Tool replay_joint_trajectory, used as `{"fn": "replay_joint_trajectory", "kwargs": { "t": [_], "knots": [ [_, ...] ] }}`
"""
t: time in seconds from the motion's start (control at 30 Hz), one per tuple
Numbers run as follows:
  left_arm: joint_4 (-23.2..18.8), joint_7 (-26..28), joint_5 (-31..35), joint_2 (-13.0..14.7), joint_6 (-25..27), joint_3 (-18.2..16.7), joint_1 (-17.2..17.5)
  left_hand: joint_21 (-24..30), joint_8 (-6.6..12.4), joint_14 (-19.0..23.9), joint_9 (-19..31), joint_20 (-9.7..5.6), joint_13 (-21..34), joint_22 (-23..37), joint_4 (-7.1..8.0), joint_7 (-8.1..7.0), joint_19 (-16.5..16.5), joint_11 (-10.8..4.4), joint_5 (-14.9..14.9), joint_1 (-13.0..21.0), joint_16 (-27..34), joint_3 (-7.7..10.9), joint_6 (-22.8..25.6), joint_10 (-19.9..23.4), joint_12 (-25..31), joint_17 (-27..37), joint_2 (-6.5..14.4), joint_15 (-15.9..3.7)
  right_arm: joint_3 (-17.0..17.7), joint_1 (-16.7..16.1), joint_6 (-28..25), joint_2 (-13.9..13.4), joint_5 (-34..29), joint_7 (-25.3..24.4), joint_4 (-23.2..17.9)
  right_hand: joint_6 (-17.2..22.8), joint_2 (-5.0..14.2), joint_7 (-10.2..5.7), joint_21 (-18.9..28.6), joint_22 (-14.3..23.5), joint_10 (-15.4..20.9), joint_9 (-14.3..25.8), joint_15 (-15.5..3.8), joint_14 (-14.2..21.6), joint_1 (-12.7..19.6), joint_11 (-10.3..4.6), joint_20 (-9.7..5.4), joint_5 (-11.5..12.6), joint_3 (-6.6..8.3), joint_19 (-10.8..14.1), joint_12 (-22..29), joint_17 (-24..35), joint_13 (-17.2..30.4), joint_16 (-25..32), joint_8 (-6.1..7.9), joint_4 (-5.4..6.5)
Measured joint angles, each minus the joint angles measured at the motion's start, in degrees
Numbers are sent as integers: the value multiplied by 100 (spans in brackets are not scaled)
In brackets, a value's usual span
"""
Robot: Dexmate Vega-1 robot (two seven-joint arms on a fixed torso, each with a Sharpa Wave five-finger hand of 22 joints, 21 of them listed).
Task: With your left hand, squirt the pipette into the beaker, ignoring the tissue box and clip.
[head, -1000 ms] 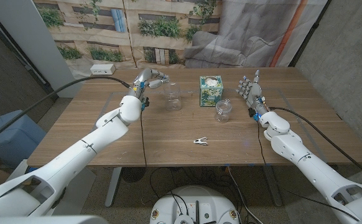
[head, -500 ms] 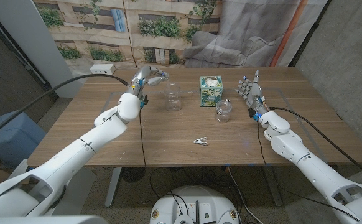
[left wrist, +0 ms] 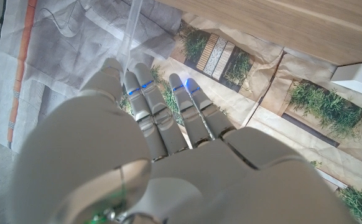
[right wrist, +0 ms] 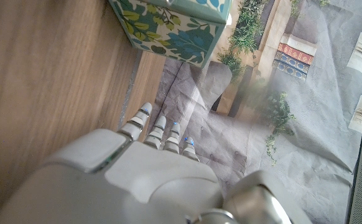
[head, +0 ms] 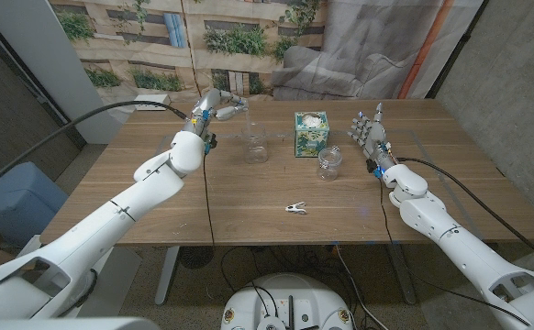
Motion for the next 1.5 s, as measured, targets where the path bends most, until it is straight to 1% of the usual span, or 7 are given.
{"fn": "replay_joint_trajectory", "kwargs": {
  "t": [0.87, 1.13, 1.17, 1.33, 1.37, 1.47, 1.5],
  "knots": [
    [-1037, -143, 83, 469, 719, -472, 332, 0, 0, -10, 0, 0, -1, 0, 1, 27, 1, 2, 0, -30, 0, 49, -48, -41, 0, -30, 30, -10, -1, 1, 0, -3, 5, 1, 3, 0, 0, 0, 0, 0, 0, 0, 0, 0, 0, 0, 0, 0, 0, 0, 0, 0, 0, 0, 0, 0],
    [-1339, -148, 83, 577, 761, -608, 427, 0, 0, -10, 0, 0, -1, 0, -13, 20, 1, 20, 0, -60, 0, 83, -59, -59, 0, -29, 61, -10, -1, 1, 0, -3, 5, 0, 3, 0, 0, 0, 0, 0, 0, 0, 0, 0, 0, 0, 0, 0, 0, 0, 0, 0, 0, 0, 0, 0],
    [-1368, -184, 82, 588, 879, -622, 437, 0, 0, -10, 0, 0, -1, 0, -5, 30, 1, 23, 0, -60, 0, 91, -69, -62, 0, -29, 61, -10, 0, 1, 0, -4, 5, 0, 3, 0, 0, 0, 0, 0, 0, 0, 0, 0, 0, 0, 0, 0, 0, 0, 0, 0, 0, 0, 0, 0],
    [-1435, -209, 63, 611, 926, -655, 460, 0, 0, -10, 0, 0, -1, 0, 0, 51, 1, 23, 0, -41, 0, 97, -63, -62, 0, -29, 80, -10, 0, 1, 0, -4, 5, 0, 3, 0, 0, 0, 0, 0, 0, 0, 0, 0, 0, 0, 0, 0, 0, 0, 0, 0, 0, 0, 0, 0],
    [-1540, -219, 53, 650, 947, -710, 500, 0, 0, -10, 0, 0, -1, 0, 0, 51, 1, 24, 0, -36, 0, 97, -63, -62, 0, -29, 86, -10, 0, 1, 0, -4, 5, 0, 3, 0, 0, 0, 0, 0, 0, 0, 0, 0, 0, 0, 0, 0, 0, 0, 0, 0, 0, 0, 0, 0],
    [-1540, -224, 43, 650, 962, -710, 500, 0, 0, -10, -1, 0, -1, 0, -23, 52, 1, 22, 0, -57, 0, 120, -62, -64, 0, -29, 109, -10, 0, 1, 0, -4, 5, 0, 3, 0, 0, 0, 0, 0, 0, 0, 0, 0, 0, 0, 0, 0, 0, 0, 0, 0, 0, 0, 0, 0],
    [-1677, -224, 37, 700, 968, -792, 575, 0, 0, -10, 0, 0, -1, 0, -24, 53, 1, 22, 0, -51, 0, 120, -61, -64, 0, -29, 116, -10, 0, 1, 0, -4, 5, -2, 3, 0, 0, 0, 0, 0, 0, 0, 0, 0, 0, 0, 0, 0, 0, 0, 0, 0, 0, 0, 0, 0]
  ]
}}
